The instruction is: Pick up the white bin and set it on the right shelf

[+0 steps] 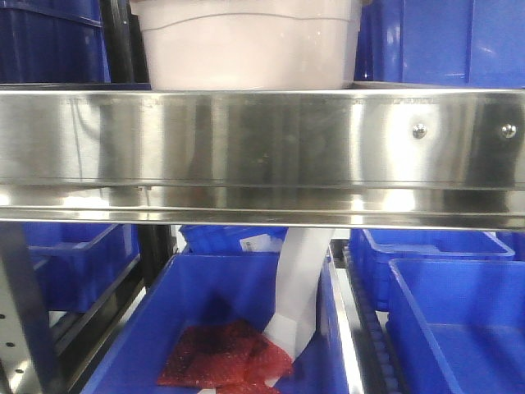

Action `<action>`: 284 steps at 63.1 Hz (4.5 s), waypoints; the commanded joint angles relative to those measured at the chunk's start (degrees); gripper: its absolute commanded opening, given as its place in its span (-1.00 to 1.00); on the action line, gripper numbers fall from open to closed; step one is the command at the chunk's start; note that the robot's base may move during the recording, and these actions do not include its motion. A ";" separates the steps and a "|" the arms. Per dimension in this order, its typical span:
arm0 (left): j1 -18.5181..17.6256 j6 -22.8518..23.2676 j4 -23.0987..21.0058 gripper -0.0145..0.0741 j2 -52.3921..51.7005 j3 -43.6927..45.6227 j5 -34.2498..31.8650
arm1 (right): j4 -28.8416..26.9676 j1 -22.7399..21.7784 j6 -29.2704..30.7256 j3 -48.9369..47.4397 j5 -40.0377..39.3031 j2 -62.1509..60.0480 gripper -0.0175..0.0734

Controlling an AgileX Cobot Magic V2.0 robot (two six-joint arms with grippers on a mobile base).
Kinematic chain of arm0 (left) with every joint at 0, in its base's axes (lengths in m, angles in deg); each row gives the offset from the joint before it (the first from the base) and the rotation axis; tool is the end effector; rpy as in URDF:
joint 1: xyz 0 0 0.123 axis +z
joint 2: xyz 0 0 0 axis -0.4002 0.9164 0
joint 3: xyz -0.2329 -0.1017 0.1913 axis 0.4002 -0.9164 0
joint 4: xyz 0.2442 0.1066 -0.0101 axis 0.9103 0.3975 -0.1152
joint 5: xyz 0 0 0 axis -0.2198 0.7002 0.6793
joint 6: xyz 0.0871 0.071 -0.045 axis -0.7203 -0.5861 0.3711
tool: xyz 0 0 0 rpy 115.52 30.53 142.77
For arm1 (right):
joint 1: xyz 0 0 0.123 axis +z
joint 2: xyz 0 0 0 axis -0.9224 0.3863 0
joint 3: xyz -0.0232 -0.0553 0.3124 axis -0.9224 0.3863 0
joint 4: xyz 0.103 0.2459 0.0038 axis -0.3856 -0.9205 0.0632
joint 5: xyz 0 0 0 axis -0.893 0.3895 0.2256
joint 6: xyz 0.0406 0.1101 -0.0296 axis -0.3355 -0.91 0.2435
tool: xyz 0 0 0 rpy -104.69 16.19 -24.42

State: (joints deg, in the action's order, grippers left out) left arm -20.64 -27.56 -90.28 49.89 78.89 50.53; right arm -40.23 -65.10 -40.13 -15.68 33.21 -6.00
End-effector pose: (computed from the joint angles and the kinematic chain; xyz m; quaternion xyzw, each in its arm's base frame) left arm 0.2890 -0.0696 0.5029 0.2687 0.8170 -0.2657 0.4356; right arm 0.2496 0.0770 0.5086 -0.2141 0.7348 0.2235 0.6036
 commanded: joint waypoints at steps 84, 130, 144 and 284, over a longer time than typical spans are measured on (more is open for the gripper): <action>-7.13 24.55 32.28 -0.94 -68.33 -63.34 -50.27 | 46.49 0.09 -41.25 48.31 -17.93 -59.42 -0.47; -7.13 24.55 30.79 -0.94 -70.79 -63.34 -49.86 | 46.49 0.09 -41.25 48.31 -20.88 -59.34 -0.47; -7.13 24.83 32.80 -0.94 -71.05 -65.45 -51.20 | 46.49 0.09 -41.25 48.31 -20.88 -59.34 -0.47; -6.94 28.05 36.77 -0.94 -81.12 -99.81 -73.36 | 50.34 -5.29 -41.25 75.33 -39.16 -67.86 -0.47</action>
State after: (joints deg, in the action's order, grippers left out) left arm -27.44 0.15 -53.02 -30.63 -19.99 -17.39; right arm 9.59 -69.78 -81.56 57.55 3.03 -72.39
